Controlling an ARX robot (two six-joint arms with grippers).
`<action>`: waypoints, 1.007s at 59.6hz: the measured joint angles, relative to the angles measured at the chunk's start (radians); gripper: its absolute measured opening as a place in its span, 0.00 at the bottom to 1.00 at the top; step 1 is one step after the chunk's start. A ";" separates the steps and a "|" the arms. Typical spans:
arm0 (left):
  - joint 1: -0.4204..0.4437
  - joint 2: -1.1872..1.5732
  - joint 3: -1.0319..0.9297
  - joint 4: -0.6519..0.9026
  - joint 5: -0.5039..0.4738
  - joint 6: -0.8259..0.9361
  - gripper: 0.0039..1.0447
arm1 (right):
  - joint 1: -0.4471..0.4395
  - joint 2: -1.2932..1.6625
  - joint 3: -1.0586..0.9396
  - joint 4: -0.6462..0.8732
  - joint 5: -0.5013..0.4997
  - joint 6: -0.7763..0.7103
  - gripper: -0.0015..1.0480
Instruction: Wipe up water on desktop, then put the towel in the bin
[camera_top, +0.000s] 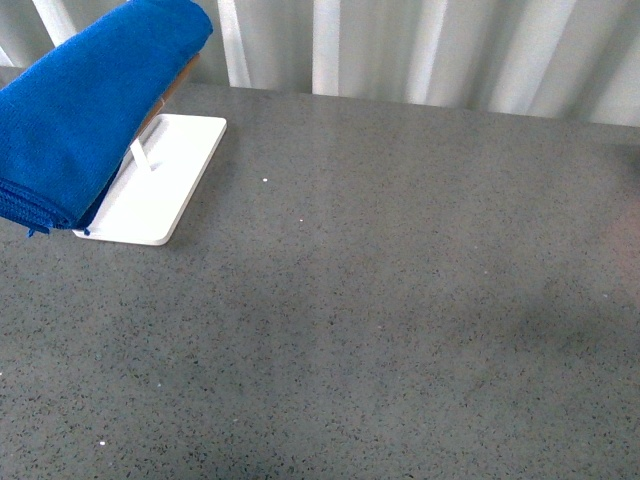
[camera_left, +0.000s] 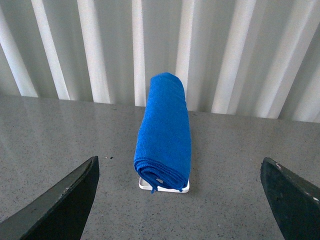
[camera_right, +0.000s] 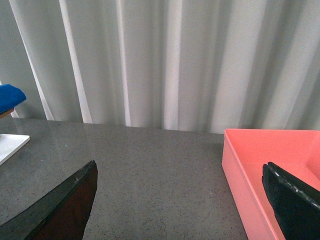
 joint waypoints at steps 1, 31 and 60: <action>0.000 0.000 0.000 0.000 0.000 0.000 0.94 | 0.000 0.000 0.000 0.000 0.000 0.000 0.93; 0.000 0.000 0.000 0.000 0.000 0.000 0.94 | 0.000 0.000 0.000 0.000 0.000 0.000 0.93; -0.040 0.241 0.162 -0.227 0.172 -0.164 0.94 | 0.000 0.000 0.000 0.000 -0.001 0.000 0.93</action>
